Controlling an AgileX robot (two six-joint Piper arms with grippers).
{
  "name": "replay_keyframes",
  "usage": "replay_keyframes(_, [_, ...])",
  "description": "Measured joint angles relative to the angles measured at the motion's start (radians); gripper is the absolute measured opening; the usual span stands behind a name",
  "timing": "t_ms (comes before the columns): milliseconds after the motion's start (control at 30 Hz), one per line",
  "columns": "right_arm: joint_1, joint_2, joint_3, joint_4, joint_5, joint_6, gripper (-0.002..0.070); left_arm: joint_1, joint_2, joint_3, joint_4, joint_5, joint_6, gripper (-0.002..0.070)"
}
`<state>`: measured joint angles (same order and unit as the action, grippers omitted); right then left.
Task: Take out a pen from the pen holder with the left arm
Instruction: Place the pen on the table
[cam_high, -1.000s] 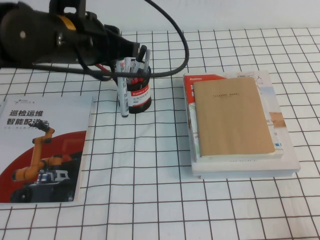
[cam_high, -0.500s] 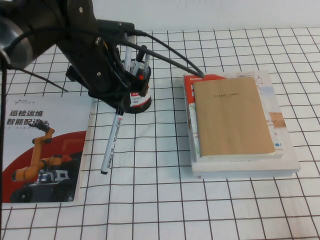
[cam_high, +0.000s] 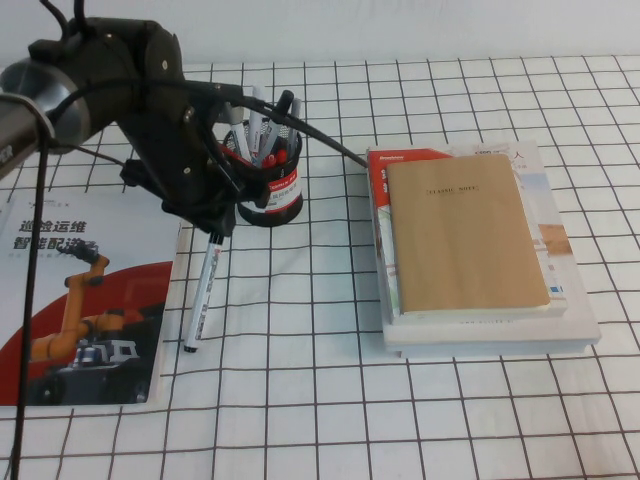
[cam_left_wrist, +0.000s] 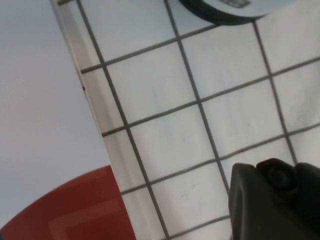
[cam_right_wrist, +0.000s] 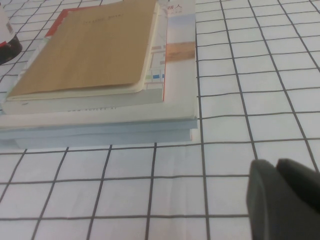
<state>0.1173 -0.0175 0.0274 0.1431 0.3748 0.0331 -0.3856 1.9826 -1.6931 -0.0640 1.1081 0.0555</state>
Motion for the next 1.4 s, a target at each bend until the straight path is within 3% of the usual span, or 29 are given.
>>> replay_keyframes(733, [0.000, 0.000, 0.000, 0.000, 0.000, 0.000, -0.0015, 0.030, 0.106, 0.000, 0.019, -0.101, -0.006, 0.0117])
replay_keyframes(867, [0.000, 0.000, 0.000, 0.000, 0.000, 0.000, -0.0015, 0.032, 0.106, 0.000, 0.019, -0.112, 0.004, 0.0188])
replay_keyframes(1000, [0.000, 0.000, 0.000, 0.000, 0.000, 0.000, -0.0015, 0.032, 0.106, 0.000, 0.019, -0.116, 0.008, 0.0315])
replay_keyframes(1167, [0.000, 0.000, 0.000, 0.000, 0.000, 0.000, -0.0015, 0.032, 0.053, 0.047, 0.019, -0.135, 0.008, 0.0359])
replay_keyframes(1267, [0.000, 0.000, 0.000, 0.000, 0.000, 0.000, -0.0015, 0.032, -0.041, 0.143, 0.019, -0.182, 0.008, 0.0329])
replay_keyframes(1333, [0.000, 0.000, 0.000, 0.000, 0.000, 0.000, -0.0015, 0.030, -0.121, 0.209, 0.019, -0.226, 0.008, 0.0267])
replay_keyframes(1400, [0.000, 0.000, 0.000, 0.000, 0.000, 0.000, -0.0015, 0.028, -0.232, 0.307, 0.019, -0.276, 0.006, 0.0160])
